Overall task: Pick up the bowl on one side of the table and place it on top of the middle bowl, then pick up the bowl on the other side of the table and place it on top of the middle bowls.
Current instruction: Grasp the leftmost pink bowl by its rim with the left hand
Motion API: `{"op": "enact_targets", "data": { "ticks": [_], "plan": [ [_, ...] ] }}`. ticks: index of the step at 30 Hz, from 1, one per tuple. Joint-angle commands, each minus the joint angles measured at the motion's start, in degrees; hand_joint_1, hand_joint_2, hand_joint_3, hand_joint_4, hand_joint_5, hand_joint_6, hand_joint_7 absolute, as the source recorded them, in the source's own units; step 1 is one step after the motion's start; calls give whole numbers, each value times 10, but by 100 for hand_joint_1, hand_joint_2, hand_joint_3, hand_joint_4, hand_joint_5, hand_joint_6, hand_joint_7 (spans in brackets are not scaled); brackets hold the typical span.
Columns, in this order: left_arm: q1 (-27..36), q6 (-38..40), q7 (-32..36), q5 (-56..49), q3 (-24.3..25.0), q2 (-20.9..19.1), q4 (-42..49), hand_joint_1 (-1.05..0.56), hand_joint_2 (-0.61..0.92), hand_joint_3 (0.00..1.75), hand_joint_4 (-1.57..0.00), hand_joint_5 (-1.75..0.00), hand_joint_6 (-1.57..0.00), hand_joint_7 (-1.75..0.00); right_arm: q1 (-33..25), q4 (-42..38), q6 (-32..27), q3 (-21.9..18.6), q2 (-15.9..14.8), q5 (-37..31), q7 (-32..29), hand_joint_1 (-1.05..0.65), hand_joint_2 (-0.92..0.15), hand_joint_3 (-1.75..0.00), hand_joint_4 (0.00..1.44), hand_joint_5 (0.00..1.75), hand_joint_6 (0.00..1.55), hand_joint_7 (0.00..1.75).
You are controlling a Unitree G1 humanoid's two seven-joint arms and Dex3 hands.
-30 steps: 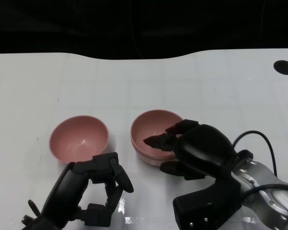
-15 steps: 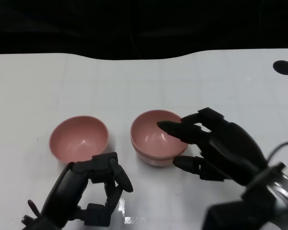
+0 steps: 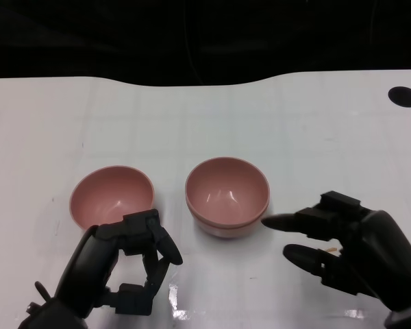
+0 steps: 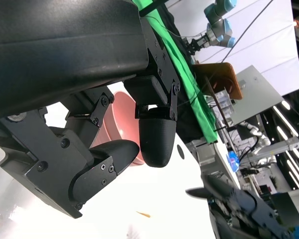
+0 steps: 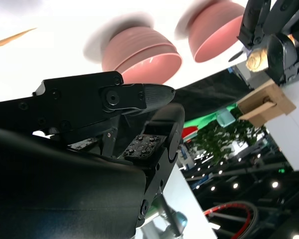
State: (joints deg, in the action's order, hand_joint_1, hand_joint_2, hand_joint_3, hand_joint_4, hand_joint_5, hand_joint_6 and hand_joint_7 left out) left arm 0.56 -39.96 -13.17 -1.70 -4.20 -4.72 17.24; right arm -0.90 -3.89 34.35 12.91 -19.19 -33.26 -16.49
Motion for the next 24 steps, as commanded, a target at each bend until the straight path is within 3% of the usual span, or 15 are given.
{"op": "enact_targets", "data": {
  "ticks": [1, 2, 6, 9, 11, 13, 17, 21, 24],
  "plan": [
    [-2, -5, 7, 9, 8, -3, 4, -19, 36, 133, -89, -167, -81, -137, -31, 8, 25, -24, -10, 24, -3, -16, -61, -72, 80, 119, 84, 87],
    [-1, -4, 7, 9, 9, -3, 2, -19, 36, 133, -89, -166, -80, -136, -37, 9, 32, -28, -10, 28, -2, -14, -53, -88, 83, 121, 86, 90],
    [1, -3, 3, 23, 12, 1, -4, -17, 37, 133, -87, -157, -80, -125, -53, 12, 43, -38, -3, 39, 4, -9, -40, -120, 85, 139, 90, 97],
    [1, -5, 2, 34, 14, 3, -7, -17, 38, 130, -84, -153, -80, -117, -56, 4, 54, -40, 5, 48, 4, -6, -35, -133, 85, 153, 90, 106],
    [3, -6, 9, 32, 18, 4, -12, -14, 41, 121, -78, -139, -76, -101, -56, -8, 65, -41, 12, 53, 0, -4, -26, -153, 89, 169, 90, 124],
    [4, -8, 22, 18, 24, 5, -18, -14, 44, 114, -76, -134, -75, -90, -54, -17, 73, -43, 16, 53, -2, -4, -22, -162, 91, 173, 89, 135],
    [3, 6, 57, -25, 39, -2, -39, -21, 54, 90, -65, -123, -70, -61, -46, -34, 65, -47, 25, 58, 5, -7, -13, -173, 95, 175, 87, 148],
    [5, 40, 102, -108, 51, -17, -88, -41, 85, 22, -55, -98, -67, -26, -41, -43, 49, -48, 32, 64, 15, -7, -12, -173, 98, 175, 86, 153],
    [15, 78, 119, -156, 55, -26, -139, -48, 91, 8, -48, -87, -61, -17, -40, -44, 36, -49, 34, 66, 23, -7, -12, -172, 98, 175, 85, 154]
  ]
}}
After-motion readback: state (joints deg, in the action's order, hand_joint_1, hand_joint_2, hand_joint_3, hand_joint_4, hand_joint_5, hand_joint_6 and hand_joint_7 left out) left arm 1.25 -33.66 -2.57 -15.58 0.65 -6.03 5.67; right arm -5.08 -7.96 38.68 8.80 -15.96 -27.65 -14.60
